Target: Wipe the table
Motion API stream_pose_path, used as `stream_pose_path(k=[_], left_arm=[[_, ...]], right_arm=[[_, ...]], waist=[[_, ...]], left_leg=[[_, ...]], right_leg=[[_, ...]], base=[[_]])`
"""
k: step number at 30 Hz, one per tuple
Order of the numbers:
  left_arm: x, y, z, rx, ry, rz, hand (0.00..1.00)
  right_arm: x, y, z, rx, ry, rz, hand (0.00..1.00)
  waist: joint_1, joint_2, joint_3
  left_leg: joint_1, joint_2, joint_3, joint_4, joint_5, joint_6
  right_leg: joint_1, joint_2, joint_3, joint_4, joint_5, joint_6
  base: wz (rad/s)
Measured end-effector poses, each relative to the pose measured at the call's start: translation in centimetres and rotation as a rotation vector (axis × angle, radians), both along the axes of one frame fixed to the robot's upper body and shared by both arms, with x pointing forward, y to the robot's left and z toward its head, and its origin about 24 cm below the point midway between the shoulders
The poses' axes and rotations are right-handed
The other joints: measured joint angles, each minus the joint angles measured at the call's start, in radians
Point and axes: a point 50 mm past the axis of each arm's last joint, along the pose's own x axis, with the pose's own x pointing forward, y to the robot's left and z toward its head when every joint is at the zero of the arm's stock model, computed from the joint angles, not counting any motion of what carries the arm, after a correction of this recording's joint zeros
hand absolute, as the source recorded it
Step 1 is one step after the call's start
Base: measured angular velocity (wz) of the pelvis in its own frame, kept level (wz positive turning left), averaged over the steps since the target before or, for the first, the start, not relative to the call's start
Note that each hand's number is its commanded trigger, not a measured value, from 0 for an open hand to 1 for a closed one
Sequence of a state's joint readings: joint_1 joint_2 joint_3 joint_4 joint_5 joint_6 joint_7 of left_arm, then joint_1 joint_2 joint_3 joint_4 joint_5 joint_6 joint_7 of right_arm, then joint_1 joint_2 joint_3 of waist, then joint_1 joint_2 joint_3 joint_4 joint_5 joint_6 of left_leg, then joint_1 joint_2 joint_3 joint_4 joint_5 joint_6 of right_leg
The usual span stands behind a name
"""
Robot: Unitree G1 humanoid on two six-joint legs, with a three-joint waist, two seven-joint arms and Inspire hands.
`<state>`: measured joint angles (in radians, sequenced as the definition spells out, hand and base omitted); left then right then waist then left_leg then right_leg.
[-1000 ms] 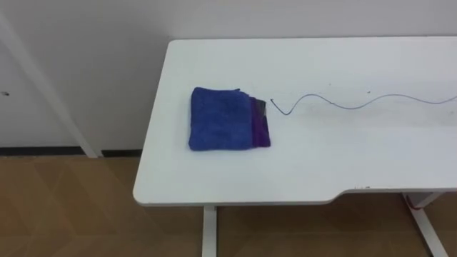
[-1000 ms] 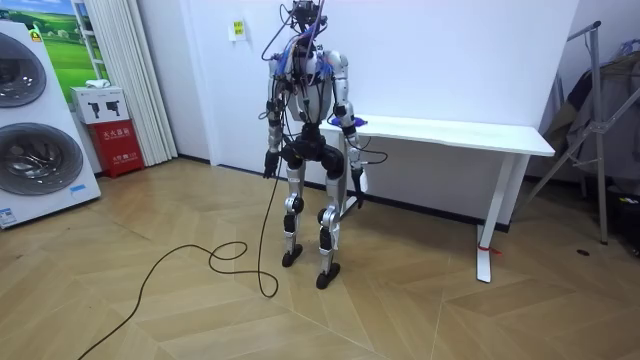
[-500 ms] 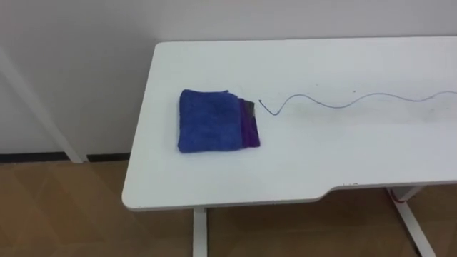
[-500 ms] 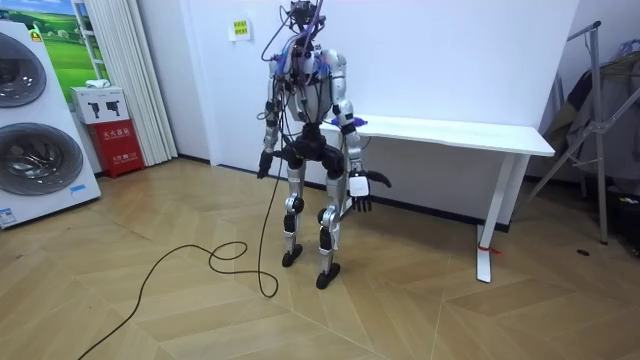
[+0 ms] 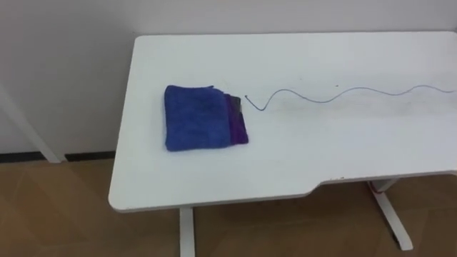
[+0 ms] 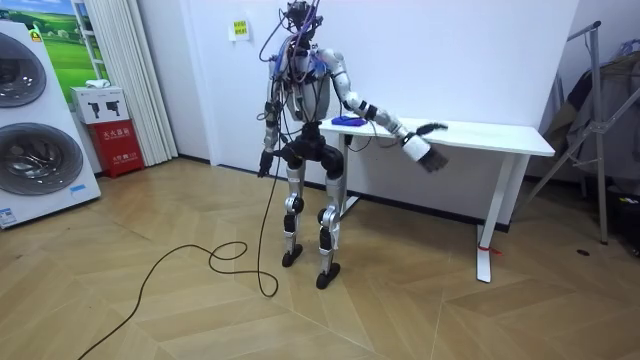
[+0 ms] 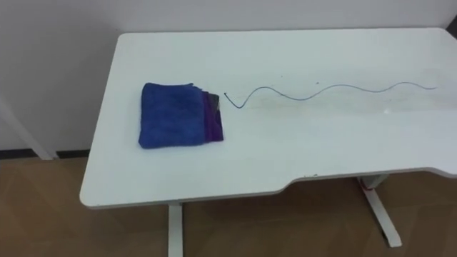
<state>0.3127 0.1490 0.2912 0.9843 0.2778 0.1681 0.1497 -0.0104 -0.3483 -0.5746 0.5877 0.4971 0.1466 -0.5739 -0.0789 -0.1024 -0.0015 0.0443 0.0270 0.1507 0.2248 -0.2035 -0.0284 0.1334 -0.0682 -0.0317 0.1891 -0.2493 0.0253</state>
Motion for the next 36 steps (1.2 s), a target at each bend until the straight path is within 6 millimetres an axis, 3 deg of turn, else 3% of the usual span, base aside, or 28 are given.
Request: stream_pose_path(k=[5, 12, 15, 18, 23, 26, 31, 36], left_arm=[[0.1, 0.1, 0.1, 0.0, 0.002, -0.03, 0.0], [0.5, -0.9, -0.3, -0.037, 0.006, -0.062, 0.0], [0.6, -1.3, -0.4, -0.062, 0.012, -0.082, 0.0], [0.9, -1.5, -0.5, -0.066, 0.01, -0.11, 0.0], [1.3, -1.5, -0.5, -0.081, 0.006, -0.139, 0.0], [1.8, -1.6, -0.5, -0.082, 0.001, -0.159, 0.0], [2.5, -1.7, -0.5, -0.081, -0.008, -0.183, 0.0], [3.4, -1.6, -0.4, -0.078, -0.014, -0.232, 0.0]], right_arm=[[4.0, 1.7, 5.0, -0.404, 0.064, 0.221, 0.0], [8.2, 4.9, 8.5, -0.679, 0.062, 0.426, 0.0], [10.4, 6.9, 10.7, -0.804, 0.023, 0.518, 0.0], [12.1, 9.1, 11.9, -0.911, 0.013, 0.637, 0.0], [14.7, 13.2, 13.9, -1.113, 0.035, 0.853, 0.0], [15.4, 15.3, 13.6, -1.145, 0.048, 0.983, 0.0], [15.8, 18.3, 12.2, -1.217, 0.132, 1.191, 0.0], [15.7, 20.6, 10.9, -1.279, 0.22, 1.36, 0.0]], waist=[[0.06, 0.004, 0.0009], [0.093, 0.001, 0.0065], [0.107, -0.002, 0.007], [0.125, -0.007, 0.0057], [0.179, -0.009, 0.0063], [0.216, -0.011, 0.0064], [0.247, -0.011, 0.0083], [0.274, -0.009, 0.0111]], left_leg=[[-0.004, 0.0, -0.002, 0.0, 0.0, 0.0], [-0.003, 0.001, -0.013, -0.003, 0.001, 0.0], [-0.005, 0.001, -0.016, -0.001, 0.001, -0.001], [-0.011, 0.0, -0.032, 0.004, 0.001, -0.001], [-0.016, -0.002, -0.053, 0.007, 0.002, -0.002], [-0.019, -0.003, -0.065, 0.007, 0.002, -0.002], [-0.037, -0.004, -0.084, 0.01, 0.002, -0.003], [-0.04, -0.006, -0.103, 0.008, 0.003, -0.004]], right_leg=[[-0.006, 0.0, -0.006, 0.0, 0.0, 0.0], [0.001, -0.003, -0.061, 0.0, 0.0, 0.0], [0.001, -0.003, -0.065, 0.0, 0.0, 0.0], [0.004, -0.004, -0.101, 0.0, 0.0, 0.0], [0.01, -0.004, -0.136, -0.001, 0.0, 0.0], [0.013, -0.005, -0.154, -0.001, 0.0, 0.0], [0.009, -0.005, -0.2, -0.003, 0.001, 0.0], [0.01, -0.005, -0.207, -0.003, 0.001, 0.001]], base=[[0.01], [0.03], [0.03], [0.15], [0.11], [0.14], [0.12], [0.08]])
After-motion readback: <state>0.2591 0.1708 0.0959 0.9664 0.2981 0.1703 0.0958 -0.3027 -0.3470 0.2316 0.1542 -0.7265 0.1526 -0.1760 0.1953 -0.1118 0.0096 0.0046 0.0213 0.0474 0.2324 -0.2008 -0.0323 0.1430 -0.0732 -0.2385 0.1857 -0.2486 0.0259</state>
